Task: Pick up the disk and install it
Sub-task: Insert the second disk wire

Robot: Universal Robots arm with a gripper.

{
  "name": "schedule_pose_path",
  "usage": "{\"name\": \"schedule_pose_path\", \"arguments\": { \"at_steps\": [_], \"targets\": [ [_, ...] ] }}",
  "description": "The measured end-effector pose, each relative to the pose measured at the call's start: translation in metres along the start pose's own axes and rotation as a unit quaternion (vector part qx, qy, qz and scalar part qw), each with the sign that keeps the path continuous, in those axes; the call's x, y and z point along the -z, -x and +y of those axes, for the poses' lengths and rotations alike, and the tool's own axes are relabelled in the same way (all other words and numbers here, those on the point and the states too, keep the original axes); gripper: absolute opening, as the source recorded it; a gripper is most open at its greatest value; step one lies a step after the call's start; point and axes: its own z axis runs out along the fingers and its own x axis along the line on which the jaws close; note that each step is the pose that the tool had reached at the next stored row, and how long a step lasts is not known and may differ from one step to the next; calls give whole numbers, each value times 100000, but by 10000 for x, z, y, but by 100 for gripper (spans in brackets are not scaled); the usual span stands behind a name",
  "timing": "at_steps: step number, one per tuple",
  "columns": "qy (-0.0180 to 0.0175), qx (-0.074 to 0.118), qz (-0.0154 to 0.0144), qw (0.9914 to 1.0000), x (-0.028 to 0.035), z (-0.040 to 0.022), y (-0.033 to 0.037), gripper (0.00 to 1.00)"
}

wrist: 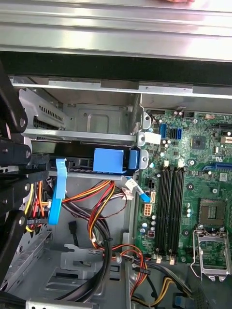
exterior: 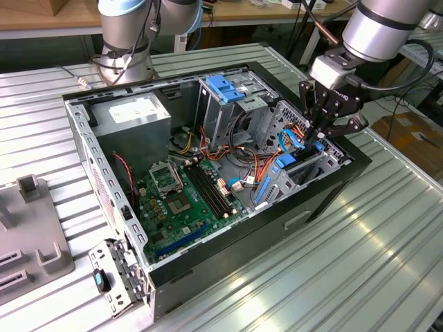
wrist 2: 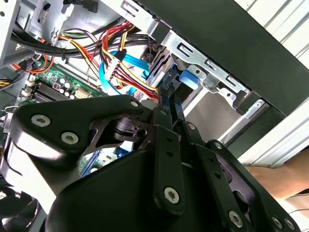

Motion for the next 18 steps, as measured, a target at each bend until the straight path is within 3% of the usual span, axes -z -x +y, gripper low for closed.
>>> {"name": "schedule_pose_path", "arguments": {
  "at_steps": [10, 18],
  "targets": [
    [3, 73, 14, 100000, -74, 22, -1, 16],
    [-1, -94, -17, 100000, -40, 21, -1, 16]
  ]
}}
